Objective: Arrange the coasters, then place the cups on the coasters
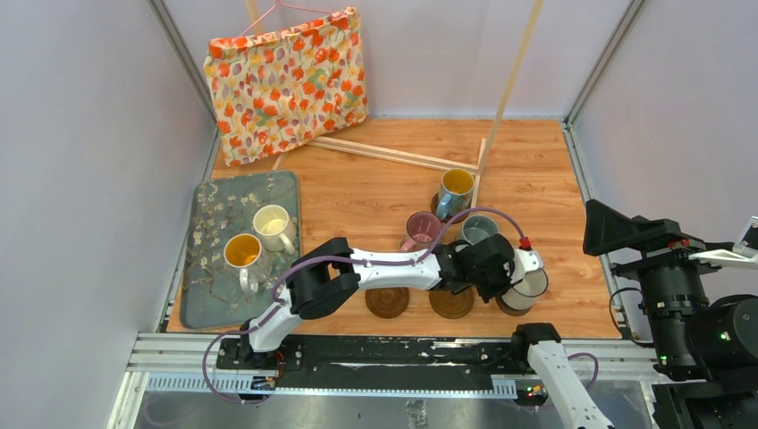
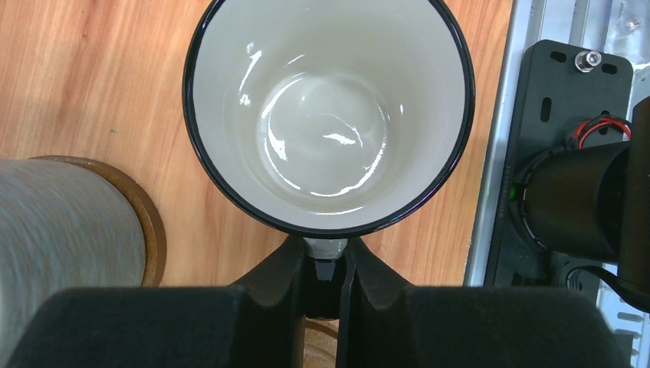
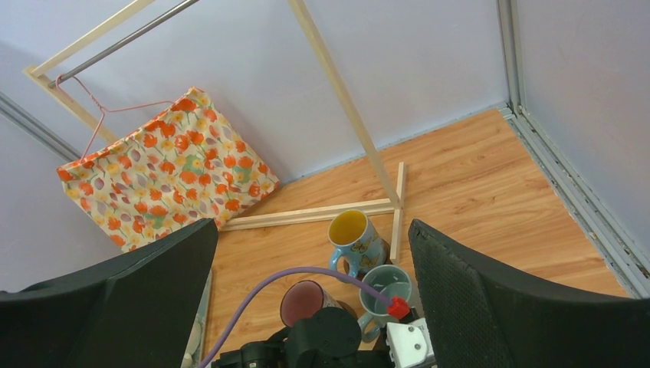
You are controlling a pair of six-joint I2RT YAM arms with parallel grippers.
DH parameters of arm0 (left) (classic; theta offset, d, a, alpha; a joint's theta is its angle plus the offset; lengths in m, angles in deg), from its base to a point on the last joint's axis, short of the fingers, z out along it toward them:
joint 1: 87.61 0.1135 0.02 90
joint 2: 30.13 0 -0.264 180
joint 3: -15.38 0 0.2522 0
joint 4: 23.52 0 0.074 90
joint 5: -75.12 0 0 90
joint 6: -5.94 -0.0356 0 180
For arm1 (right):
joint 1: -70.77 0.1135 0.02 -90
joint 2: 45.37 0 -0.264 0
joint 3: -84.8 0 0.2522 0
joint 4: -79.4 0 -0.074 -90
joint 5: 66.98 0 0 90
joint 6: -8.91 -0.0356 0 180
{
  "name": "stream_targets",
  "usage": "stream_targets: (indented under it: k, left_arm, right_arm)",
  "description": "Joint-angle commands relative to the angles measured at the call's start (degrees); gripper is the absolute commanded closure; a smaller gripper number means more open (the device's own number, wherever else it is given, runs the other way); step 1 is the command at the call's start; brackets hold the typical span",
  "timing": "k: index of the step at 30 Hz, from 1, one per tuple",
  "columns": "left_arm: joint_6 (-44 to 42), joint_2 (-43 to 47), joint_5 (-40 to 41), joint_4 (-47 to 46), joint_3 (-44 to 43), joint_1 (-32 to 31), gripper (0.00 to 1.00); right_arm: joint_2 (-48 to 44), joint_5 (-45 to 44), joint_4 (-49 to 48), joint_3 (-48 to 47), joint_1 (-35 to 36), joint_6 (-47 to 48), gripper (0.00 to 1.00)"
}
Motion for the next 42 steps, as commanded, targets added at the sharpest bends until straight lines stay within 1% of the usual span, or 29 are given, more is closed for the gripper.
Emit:
stream_targets:
  k: [1, 5, 11, 18, 21, 29, 42]
  left_arm:
    - [-1.1, 2.5, -1.5, -1.0, 0.9, 0.1, 1.0]
    - [-1.0, 4.0, -1.2, -1.8, 2.9, 0.1, 1.0]
    - [-1.7, 4.4, -1.0, -1.0, 3.3, -0.1, 1.0]
    - [-1.7, 3.2, -1.5, 0.7, 1.8, -0.6, 1.0]
    - [-3.0, 2.7, -1.4, 2.0, 1.4, -0.8, 1.0]
    - [-3.2, 2.4, -1.2, 2.6, 1.8, -1.0, 1.0]
    - [-4.2, 0.8, -2.6, 5.7, -1.4, -1.3, 1.0]
  right_arm:
    - [0.3, 0.9, -0.6, 0.5, 0.8, -0.6, 0.0]
    - [0.2, 0.7, -0.6, 0.5, 0.8, -0.6, 0.0]
    - [0.0, 0.7, -0.6, 1.1, 0.8, -0.8, 0.0]
    - [-0.8, -0.2, -0.5, 1.5, 0.9, -0.4, 0.0]
    - [-0.9, -0.6, -0.3, 1.3, 0.8, -0.1, 0.0]
    - [-1.4, -1.0, -0.1, 2.0, 0.8, 0.1, 0.0]
    - [-1.8, -1.1, -0.2, 2.1, 0.8, -0.1, 0.0]
